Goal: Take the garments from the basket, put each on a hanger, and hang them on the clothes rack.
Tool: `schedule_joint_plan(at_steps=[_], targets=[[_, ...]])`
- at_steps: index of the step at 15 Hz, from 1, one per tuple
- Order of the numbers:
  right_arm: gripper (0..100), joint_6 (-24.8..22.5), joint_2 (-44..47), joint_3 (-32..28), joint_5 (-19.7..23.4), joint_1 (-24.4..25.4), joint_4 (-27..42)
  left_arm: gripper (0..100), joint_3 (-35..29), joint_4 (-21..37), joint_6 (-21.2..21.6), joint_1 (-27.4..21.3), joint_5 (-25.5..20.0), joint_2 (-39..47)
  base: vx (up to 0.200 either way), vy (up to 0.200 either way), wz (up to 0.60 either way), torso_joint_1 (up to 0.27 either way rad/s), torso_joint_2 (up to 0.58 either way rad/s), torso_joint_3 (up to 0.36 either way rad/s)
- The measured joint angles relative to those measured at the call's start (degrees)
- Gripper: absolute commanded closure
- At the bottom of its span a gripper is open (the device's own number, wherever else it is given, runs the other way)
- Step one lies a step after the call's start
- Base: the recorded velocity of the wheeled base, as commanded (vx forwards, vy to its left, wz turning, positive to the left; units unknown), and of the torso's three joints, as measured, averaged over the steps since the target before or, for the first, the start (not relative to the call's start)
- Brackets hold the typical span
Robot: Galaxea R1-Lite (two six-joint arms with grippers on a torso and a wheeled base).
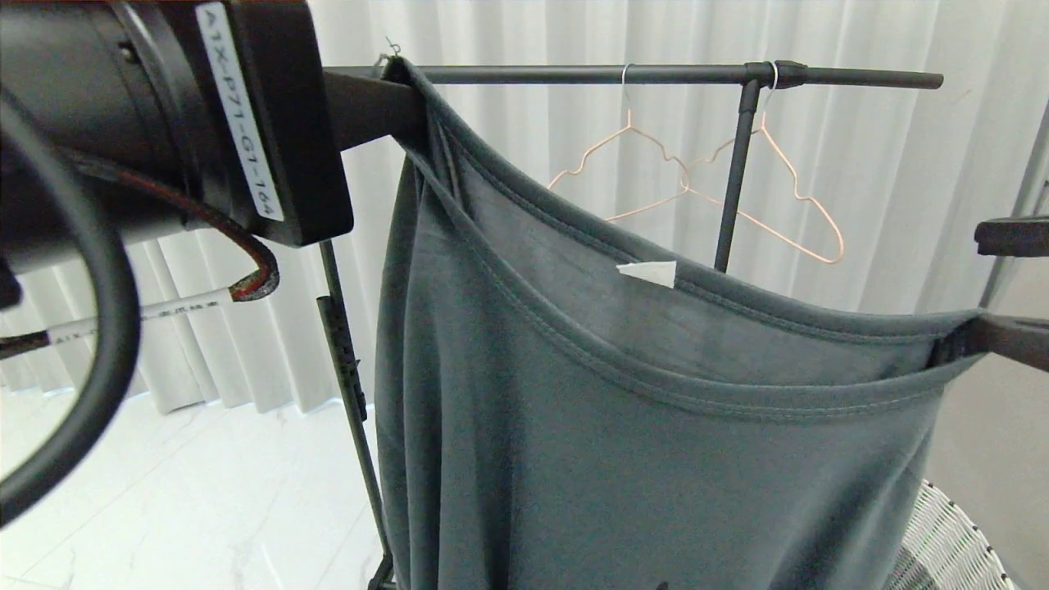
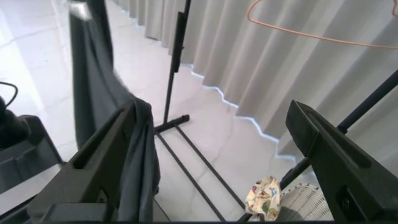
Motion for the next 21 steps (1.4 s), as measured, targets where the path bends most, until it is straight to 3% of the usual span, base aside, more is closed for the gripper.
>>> schedule_joint_plan(at_steps=[4, 6, 9, 11, 14, 16, 21], targets=[[0, 0.4, -3.6, 3.2, -0.1, 0.0, 0.0, 100, 0.4, 0.1, 1.8, 1.9, 0.3, 0.5, 0.000, 0.000, 0.00, 0.000, 0.00, 0.000], [0, 0.4, -5.0, 4.9, -0.6, -1.1, 0.0, 100, 1.6, 0.1, 3.4, 2.5, 2.5, 0.8, 0.000, 0.000, 0.00, 0.000, 0.00, 0.000], [0, -0.9, -4.8, 5.9, -5.2, -9.8, 1.6, 100, 3.3, 0.2, 8.5, 6.9, 4.3, 1.1, 0.000, 0.000, 0.00, 0.000, 0.00, 0.000], [0, -5.1, -3.4, 5.7, -7.0, -18.6, 2.7, 100, 3.8, 0.2, 12.2, 12.3, 3.3, 1.2, 0.000, 0.000, 0.00, 0.000, 0.00, 0.000], [0, -11.8, -0.4, 5.5, -7.5, -29.1, 2.5, 100, 4.3, 0.2, 13.1, 16.4, 0.5, 1.2, 0.000, 0.000, 0.00, 0.000, 0.00, 0.000], [0, -13.3, 1.6, 5.5, -8.0, -31.8, 0.4, 100, 4.5, 0.1, 13.0, 17.6, 0.3, 1.1, 0.000, 0.000, 0.00, 0.000, 0.00, 0.000], [0, -15.7, 2.9, 7.6, -9.5, -32.8, -0.5, 100, 6.4, 0.1, 13.0, 18.3, 0.4, 0.7, 0.000, 0.000, 0.00, 0.000, 0.00, 0.000]])
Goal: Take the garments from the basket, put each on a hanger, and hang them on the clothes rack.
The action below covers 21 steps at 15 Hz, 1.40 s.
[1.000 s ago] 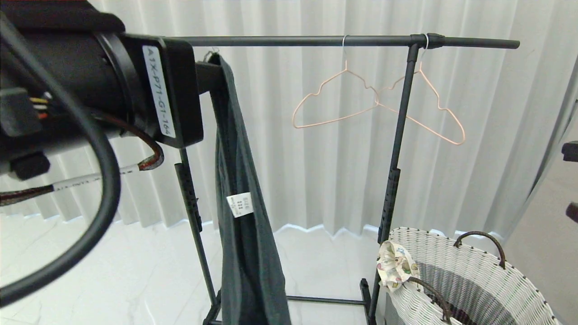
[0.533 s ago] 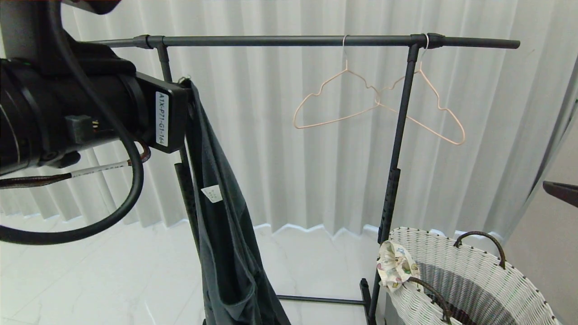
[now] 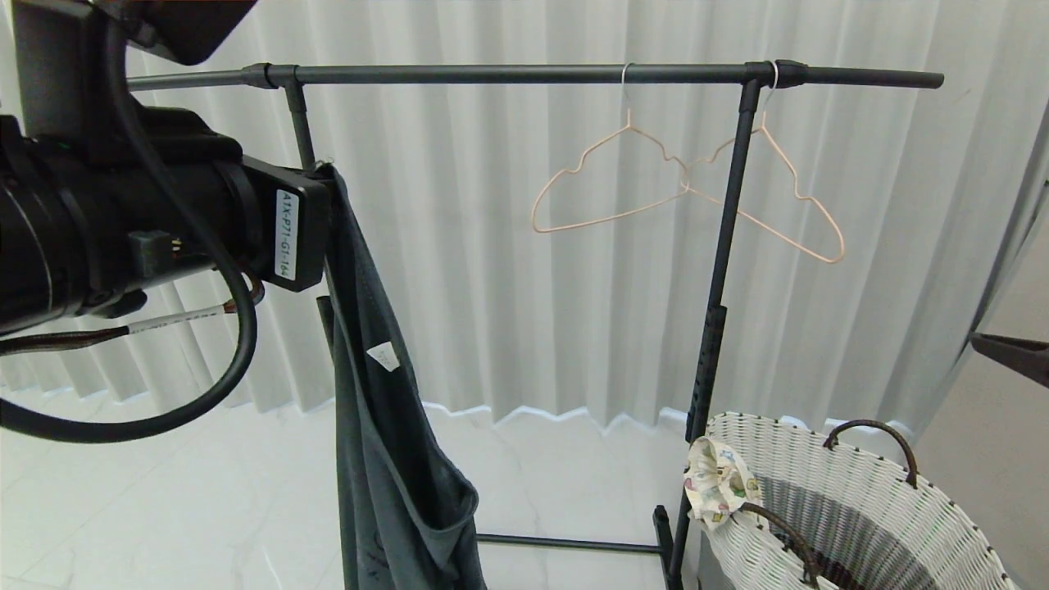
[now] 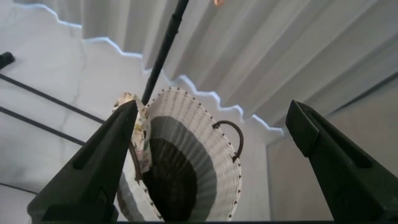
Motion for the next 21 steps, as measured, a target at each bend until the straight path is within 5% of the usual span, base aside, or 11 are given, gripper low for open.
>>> schedule_joint_plan(at_steps=[5, 13, 21], targets=[[0, 1.2, 0.0, 0.4, 0.2, -0.1, 0.0, 100, 2.3, 0.0, 0.2, 0.0, 0.1, -1.8, 0.000, 0.000, 0.00, 0.023, -0.02, -0.021], [0, 4.7, 0.0, 0.5, 0.8, 0.0, 0.0, 100, 3.5, 0.0, 0.9, -0.1, 0.1, -2.8, 0.000, 0.000, 0.00, 0.159, -0.46, -0.229], [0, 6.2, 0.1, 0.7, 1.0, 0.0, 0.0, 100, 3.4, -0.1, 1.5, -0.3, 0.1, -3.3, 0.000, 0.000, 0.00, 0.287, -0.50, -0.247]])
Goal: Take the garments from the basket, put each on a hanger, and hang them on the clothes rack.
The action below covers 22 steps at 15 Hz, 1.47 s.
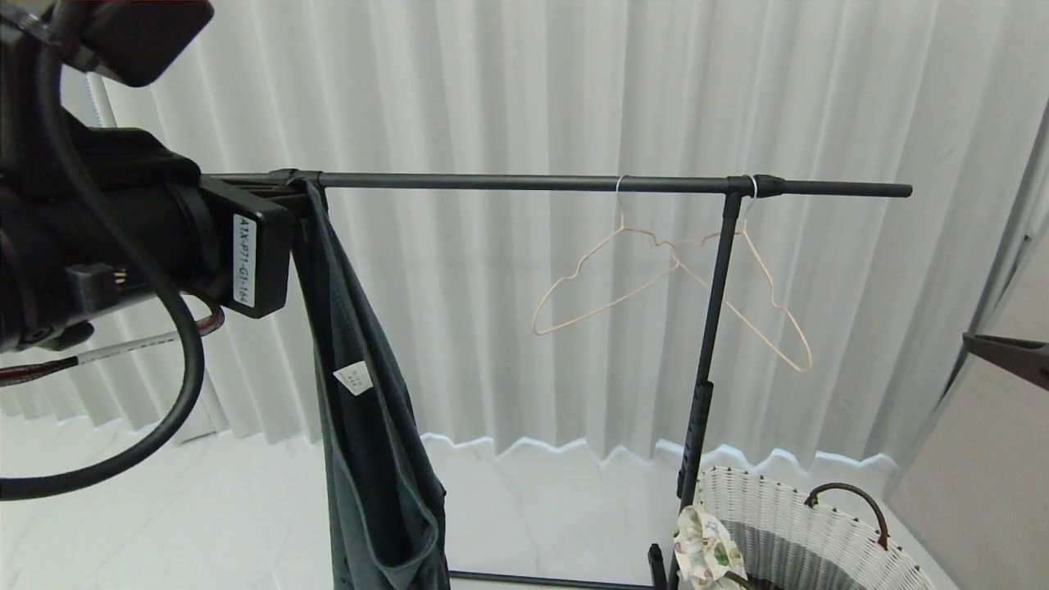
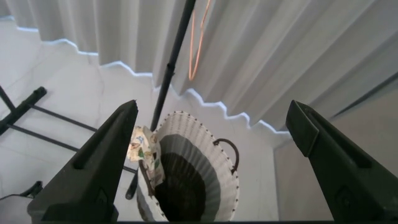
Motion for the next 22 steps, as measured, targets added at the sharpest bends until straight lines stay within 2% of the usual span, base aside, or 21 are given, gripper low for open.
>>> schedule_joint_plan(at_steps=[4, 7, 13, 22], targets=[[0, 0.0, 0.3, 0.0, 0.5, 0.0, -0.1, 100, 0.1, -0.1, 0.0, 0.0, 0.0, 0.0, 0.000, 0.000, 0.00, 0.240, -0.48, -0.242], [0, 0.0, 0.7, 0.0, 1.0, 0.0, 0.0, 100, 0.1, 0.0, -0.1, 0.0, 0.0, 0.0, 0.000, 0.000, 0.00, 0.067, -0.13, -0.059], [0, -0.1, 1.2, 0.0, 2.9, 0.0, 0.0, 100, 0.1, 0.0, -0.2, 0.0, 0.1, -0.8, 0.200, 0.000, 0.00, 0.009, -0.02, -0.005], [0, 0.7, 5.6, 0.5, 2.9, 0.0, 0.4, 100, 1.4, 0.0, 0.0, 0.0, 0.0, -2.2, 0.200, 0.000, 0.00, 0.005, 0.00, 0.000]])
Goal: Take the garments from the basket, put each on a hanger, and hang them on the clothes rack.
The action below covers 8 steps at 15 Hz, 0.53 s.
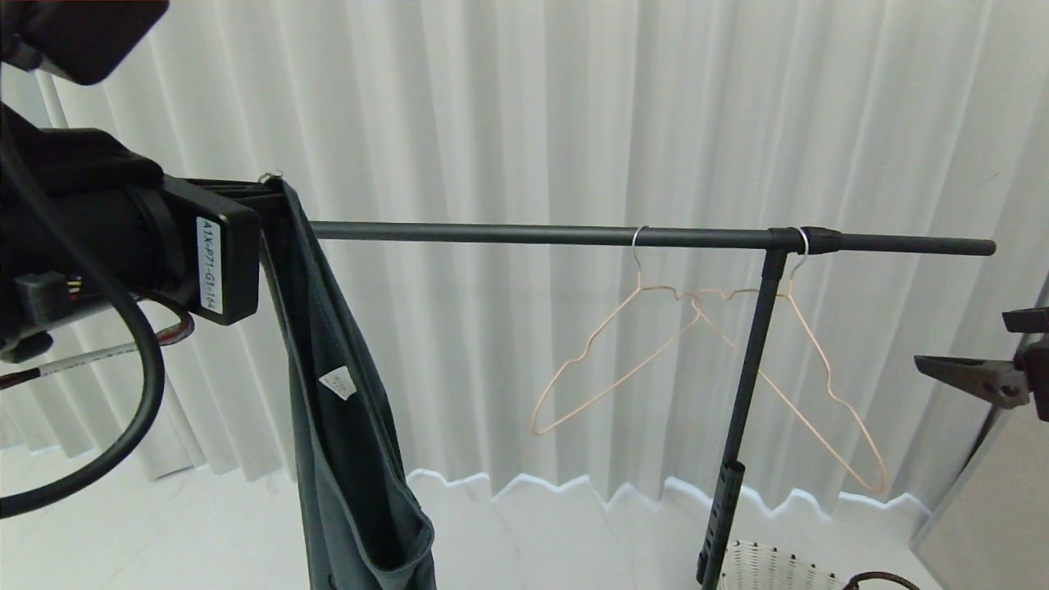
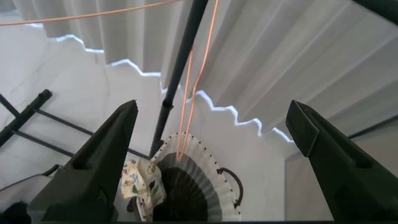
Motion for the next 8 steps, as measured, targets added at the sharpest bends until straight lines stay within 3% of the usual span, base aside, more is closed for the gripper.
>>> schedule_joint_plan(at_steps=[5, 8], targets=[[0, 2.9, 7.2, 0.9, 0.0, 0.0, -1.0, 100, 0.2, 0.0, 0.0, -2.0, 0.0, -0.1, 0.000, 0.000, 0.00, 0.000, 0.00, 0.000], [0, 7.3, 14.2, 1.0, -0.1, 0.0, -3.7, 100, 0.2, -0.1, 0.0, -3.3, 0.0, -0.3, 0.000, 0.000, 0.00, 0.000, 0.00, 0.000]])
